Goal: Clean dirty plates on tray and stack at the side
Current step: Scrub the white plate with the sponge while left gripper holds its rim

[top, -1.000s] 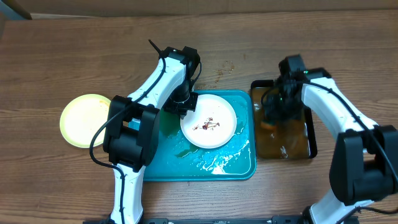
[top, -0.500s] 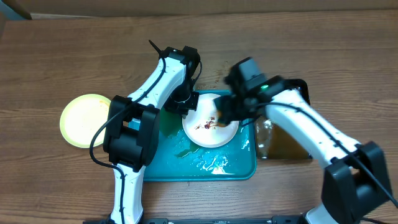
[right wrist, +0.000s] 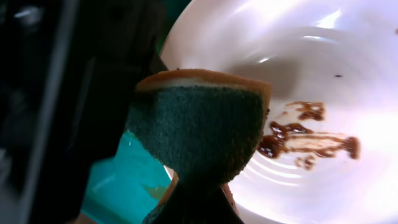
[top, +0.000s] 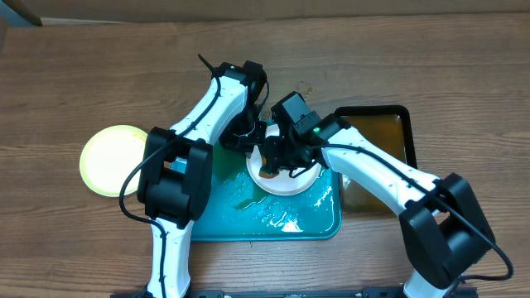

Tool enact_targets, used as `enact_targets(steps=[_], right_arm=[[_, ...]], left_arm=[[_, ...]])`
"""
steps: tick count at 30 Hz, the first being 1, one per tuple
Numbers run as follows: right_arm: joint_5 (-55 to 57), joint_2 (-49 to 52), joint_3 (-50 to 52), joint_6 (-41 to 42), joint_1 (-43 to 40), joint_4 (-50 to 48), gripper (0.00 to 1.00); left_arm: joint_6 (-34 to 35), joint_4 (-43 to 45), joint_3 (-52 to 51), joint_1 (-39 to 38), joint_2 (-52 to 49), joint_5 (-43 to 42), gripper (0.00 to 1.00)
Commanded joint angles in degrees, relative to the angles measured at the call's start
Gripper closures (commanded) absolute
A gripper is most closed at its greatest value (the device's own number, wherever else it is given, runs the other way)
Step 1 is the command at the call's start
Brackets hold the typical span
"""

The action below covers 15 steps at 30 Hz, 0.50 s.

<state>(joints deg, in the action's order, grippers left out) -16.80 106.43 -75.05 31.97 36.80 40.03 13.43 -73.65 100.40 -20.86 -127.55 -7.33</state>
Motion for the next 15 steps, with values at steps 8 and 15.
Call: enact_targets(steps=[8,15], right_arm=[[-0.8,5.2,-1.0,4.1,0.2,-2.8,0.96],[0.3,10.4,-0.9,3.8,0.2,-2.8,0.96]], left_arm=[[1.0,0.2,-0.5,0.2,-0.6,-3.3,0.96],[1.0,0.1,-0.5,0.2,-0.6,-3.2,0.96]])
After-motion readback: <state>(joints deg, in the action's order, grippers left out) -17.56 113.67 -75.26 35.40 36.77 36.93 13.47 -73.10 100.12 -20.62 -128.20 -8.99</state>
